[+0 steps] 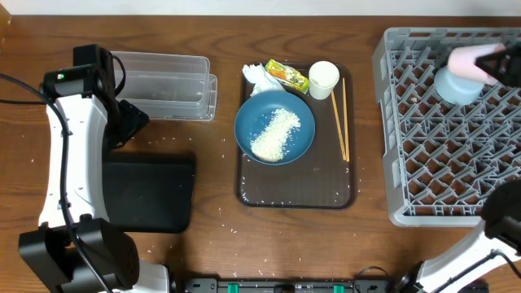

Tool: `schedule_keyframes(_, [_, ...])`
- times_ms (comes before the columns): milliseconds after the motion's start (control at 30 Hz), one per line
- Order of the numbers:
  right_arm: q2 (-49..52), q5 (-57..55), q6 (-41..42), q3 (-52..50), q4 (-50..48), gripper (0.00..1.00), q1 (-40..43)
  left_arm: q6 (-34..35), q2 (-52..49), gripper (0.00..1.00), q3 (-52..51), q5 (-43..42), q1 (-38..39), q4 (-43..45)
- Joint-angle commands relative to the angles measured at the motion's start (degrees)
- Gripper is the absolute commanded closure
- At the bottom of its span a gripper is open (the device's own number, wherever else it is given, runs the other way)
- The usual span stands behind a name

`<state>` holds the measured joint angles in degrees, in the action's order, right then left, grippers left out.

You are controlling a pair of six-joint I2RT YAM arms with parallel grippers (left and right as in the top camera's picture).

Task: Sort waste into correct bins and load items into the dishwasher rack
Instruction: 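Grasp the pink cup with the right gripper and lift it, then lower the pink cup into the grey dish rack and release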

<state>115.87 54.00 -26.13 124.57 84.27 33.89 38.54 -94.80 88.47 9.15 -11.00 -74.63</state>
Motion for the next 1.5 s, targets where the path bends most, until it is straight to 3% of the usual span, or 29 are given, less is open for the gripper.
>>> schedule_keyframes(0, [0.3,10.7,-2.3,-7.4,-3.3,0.99,3.4,-0.4,0.9,0.02,-0.1,0.5,-0.2,-0.3])
schedule_keyframes(333, [0.3,28.5,-2.2,-30.1,-19.5,0.99,7.8,-0.4,0.9,0.02,-0.1,0.5,-0.2,-0.3])
schedule_keyframes(600, [0.3,28.6,-2.2,-41.2,-25.9,0.99,8.0,-0.4,0.9,0.02,-0.1,0.5,-0.2,-0.3])
schedule_keyframes(933, [0.3,22.4,-2.3,-43.5,-27.6,0.99,10.1,-0.4,0.9,0.02,-0.1,0.5,-0.2,-0.3])
schedule_keyframes(1467, [1.6,24.2,-2.0,-44.2,-32.5,0.99,9.2,-0.4,0.9,0.02,-0.1,0.5,-0.2,-0.3])
